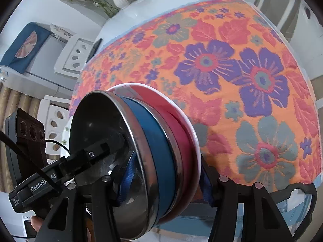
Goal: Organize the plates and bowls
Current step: 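Lift the nested bowls and carry them over the white plate stack, then lower the nested bowls onto the top plate of the stack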
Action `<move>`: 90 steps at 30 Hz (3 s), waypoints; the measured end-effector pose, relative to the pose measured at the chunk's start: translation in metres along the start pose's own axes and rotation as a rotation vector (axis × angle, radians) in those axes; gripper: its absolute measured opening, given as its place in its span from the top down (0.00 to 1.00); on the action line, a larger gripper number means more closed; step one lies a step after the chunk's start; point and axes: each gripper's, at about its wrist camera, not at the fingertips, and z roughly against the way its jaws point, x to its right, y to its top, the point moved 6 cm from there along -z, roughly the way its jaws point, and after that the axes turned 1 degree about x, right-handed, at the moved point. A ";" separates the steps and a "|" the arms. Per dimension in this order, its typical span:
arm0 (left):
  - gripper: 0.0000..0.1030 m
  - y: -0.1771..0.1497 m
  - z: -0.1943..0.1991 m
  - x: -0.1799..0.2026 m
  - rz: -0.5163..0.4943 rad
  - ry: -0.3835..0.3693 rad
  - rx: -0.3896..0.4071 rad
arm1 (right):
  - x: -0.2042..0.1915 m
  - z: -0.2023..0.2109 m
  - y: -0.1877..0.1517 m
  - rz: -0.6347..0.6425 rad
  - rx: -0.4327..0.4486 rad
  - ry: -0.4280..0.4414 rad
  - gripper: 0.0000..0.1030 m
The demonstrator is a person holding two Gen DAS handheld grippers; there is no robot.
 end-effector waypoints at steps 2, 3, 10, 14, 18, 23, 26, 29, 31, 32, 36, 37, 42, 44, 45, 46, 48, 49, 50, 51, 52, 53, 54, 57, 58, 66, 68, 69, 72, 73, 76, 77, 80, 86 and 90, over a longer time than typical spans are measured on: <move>0.62 0.008 0.019 -0.003 0.002 0.003 0.031 | -0.017 0.006 0.005 0.023 0.014 0.008 0.46; 0.62 0.010 0.026 -0.004 0.002 0.007 0.044 | -0.028 0.008 0.008 0.037 0.023 0.013 0.46; 0.63 0.030 0.097 -0.049 0.044 0.055 0.134 | -0.110 0.002 0.014 0.139 0.030 0.054 0.45; 0.63 0.035 0.132 -0.095 0.063 0.087 0.144 | -0.163 -0.022 0.010 0.173 0.013 0.071 0.45; 0.63 0.037 0.152 -0.139 0.084 0.110 0.136 | -0.205 -0.053 0.002 0.181 -0.019 0.082 0.46; 0.63 0.039 0.158 -0.181 0.086 0.117 0.100 | -0.241 -0.091 -0.012 0.167 -0.045 0.064 0.46; 0.63 0.043 0.155 -0.199 0.085 0.101 0.079 | -0.250 -0.108 -0.017 0.154 -0.057 0.044 0.46; 0.63 0.045 0.149 -0.212 0.080 0.085 0.053 | -0.255 -0.121 -0.019 0.140 -0.063 0.014 0.46; 0.63 0.046 0.146 -0.216 0.075 0.077 0.040 | -0.253 -0.127 -0.019 0.124 -0.067 -0.005 0.46; 0.63 0.047 0.143 -0.220 0.074 0.070 0.030 | -0.253 -0.130 -0.020 0.118 -0.068 -0.012 0.46; 0.63 0.048 0.137 -0.228 0.073 0.056 0.000 | -0.253 -0.140 -0.021 0.096 -0.082 -0.044 0.46; 0.63 0.048 0.137 -0.229 0.072 0.054 -0.006 | -0.253 -0.142 -0.022 0.093 -0.085 -0.049 0.46; 0.63 0.050 0.132 -0.235 0.069 0.025 -0.031 | -0.250 -0.148 -0.020 0.066 -0.091 -0.070 0.46; 0.63 0.051 0.132 -0.236 0.066 0.010 -0.035 | -0.248 -0.148 -0.019 0.047 -0.088 -0.072 0.46; 0.63 0.052 0.132 -0.236 0.065 0.004 -0.038 | -0.247 -0.149 -0.018 0.038 -0.088 -0.073 0.46; 0.63 0.052 0.133 -0.236 0.065 -0.002 -0.039 | -0.246 -0.148 -0.018 0.032 -0.087 -0.072 0.46; 0.63 0.053 0.136 -0.237 0.063 -0.013 -0.039 | -0.245 -0.146 -0.015 0.013 -0.078 -0.063 0.46; 0.63 0.054 0.138 -0.237 0.058 -0.017 -0.038 | -0.245 -0.144 -0.015 0.010 -0.073 -0.063 0.46; 0.63 0.055 0.140 -0.236 0.054 -0.019 -0.035 | -0.245 -0.142 -0.014 0.005 -0.065 -0.063 0.46; 0.63 0.056 0.142 -0.236 0.049 -0.021 -0.030 | -0.245 -0.140 -0.013 0.001 -0.057 -0.063 0.46; 0.63 0.056 0.144 -0.235 0.045 -0.022 -0.025 | -0.246 -0.137 -0.012 0.000 -0.047 -0.065 0.46; 0.63 0.057 0.147 -0.235 0.041 -0.025 -0.022 | -0.246 -0.136 -0.012 -0.001 -0.040 -0.067 0.46; 0.63 0.057 0.149 -0.235 0.036 -0.026 -0.018 | -0.246 -0.134 -0.012 -0.003 -0.035 -0.069 0.46; 0.63 0.058 0.157 -0.234 0.013 -0.021 -0.003 | -0.247 -0.122 -0.011 -0.017 0.012 -0.083 0.46; 0.63 0.057 0.160 -0.234 0.003 -0.020 0.003 | -0.248 -0.119 -0.011 -0.021 0.026 -0.086 0.46; 0.63 0.047 0.192 -0.231 -0.047 -0.001 0.070 | -0.264 -0.067 -0.020 -0.037 0.191 -0.082 0.46; 0.63 0.044 0.201 -0.228 -0.061 0.001 0.087 | -0.269 -0.057 -0.025 -0.031 0.216 -0.082 0.46; 0.63 0.041 0.205 -0.225 -0.069 -0.003 0.098 | -0.271 -0.052 -0.029 -0.028 0.226 -0.082 0.46; 0.63 0.034 0.215 -0.219 -0.083 -0.012 0.121 | -0.278 -0.036 -0.042 -0.022 0.243 -0.089 0.46; 0.63 0.031 0.217 -0.215 -0.091 -0.014 0.125 | -0.280 -0.032 -0.045 -0.023 0.248 -0.091 0.46; 0.63 0.023 0.229 -0.201 -0.135 -0.001 0.157 | -0.283 -0.019 -0.057 -0.033 0.273 -0.100 0.45; 0.63 0.021 0.233 -0.197 -0.147 0.011 0.172 | -0.285 -0.015 -0.061 -0.028 0.277 -0.108 0.45; 0.61 0.015 0.249 -0.183 -0.193 0.058 0.232 | -0.290 -0.008 -0.071 0.014 0.275 -0.161 0.45; 0.60 0.005 0.264 -0.156 -0.218 0.104 0.277 | -0.296 0.003 -0.090 0.095 0.273 -0.249 0.45; 0.53 -0.008 0.271 -0.137 -0.205 0.116 0.302 | -0.291 0.015 -0.106 0.130 0.259 -0.290 0.44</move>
